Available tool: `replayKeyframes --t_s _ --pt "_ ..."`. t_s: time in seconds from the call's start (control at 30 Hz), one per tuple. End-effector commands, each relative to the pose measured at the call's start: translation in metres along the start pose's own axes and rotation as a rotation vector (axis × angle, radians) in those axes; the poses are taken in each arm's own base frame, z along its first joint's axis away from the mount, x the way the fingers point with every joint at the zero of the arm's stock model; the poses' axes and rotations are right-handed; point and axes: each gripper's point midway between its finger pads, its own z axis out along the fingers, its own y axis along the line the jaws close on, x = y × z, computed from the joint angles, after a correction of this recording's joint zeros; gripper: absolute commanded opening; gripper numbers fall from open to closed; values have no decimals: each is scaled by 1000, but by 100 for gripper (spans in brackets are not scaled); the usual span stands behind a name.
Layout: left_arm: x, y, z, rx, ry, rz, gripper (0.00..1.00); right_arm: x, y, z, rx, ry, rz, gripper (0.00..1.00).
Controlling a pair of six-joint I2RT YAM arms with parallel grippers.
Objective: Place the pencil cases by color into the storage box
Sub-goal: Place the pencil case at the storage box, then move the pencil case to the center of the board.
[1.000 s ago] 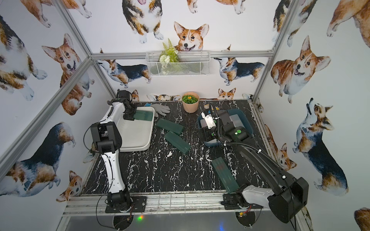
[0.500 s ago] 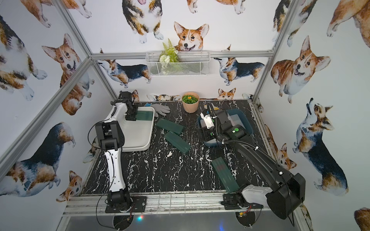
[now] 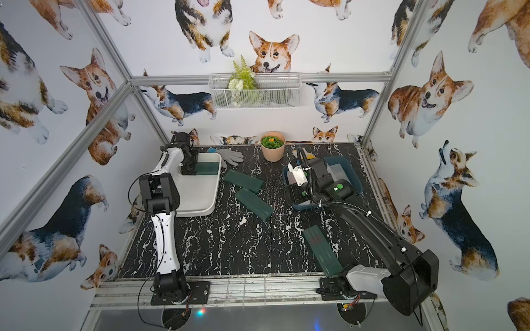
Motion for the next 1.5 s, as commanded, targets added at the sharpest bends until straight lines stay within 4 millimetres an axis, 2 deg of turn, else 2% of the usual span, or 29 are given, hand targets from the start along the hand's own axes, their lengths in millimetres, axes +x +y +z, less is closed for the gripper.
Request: replayKeyframes --t_s 0.0,0.07,0.33,0.67,1.0,1.17,1.3,1.47 --pt "0 -21 -14 77 8 -26 96 2 0 -2 3 8 -9 86" --pt "1 -27 -25 97 17 -20 100 1 1 -2 0 5 -14 86" --pt "6 -29 -72 130 27 72 100 -6 5 -1 -21 1 -38 86" --pt "30 -8 -125 173 62 169 100 -9 10 2 -50 -6 -43 86" --pt "76 -16 -189 294 93 506 100 -9 16 4 -94 -3 3 86" --pt "105 -17 -217 350 100 655 100 -10 11 1 -83 -6 36 86" --pt "140 -12 -244 400 95 828 100 -9 3 -5 -68 -12 72 86" --pt "181 3 -263 434 112 1026 100 2 -17 -13 -19 10 166 86"
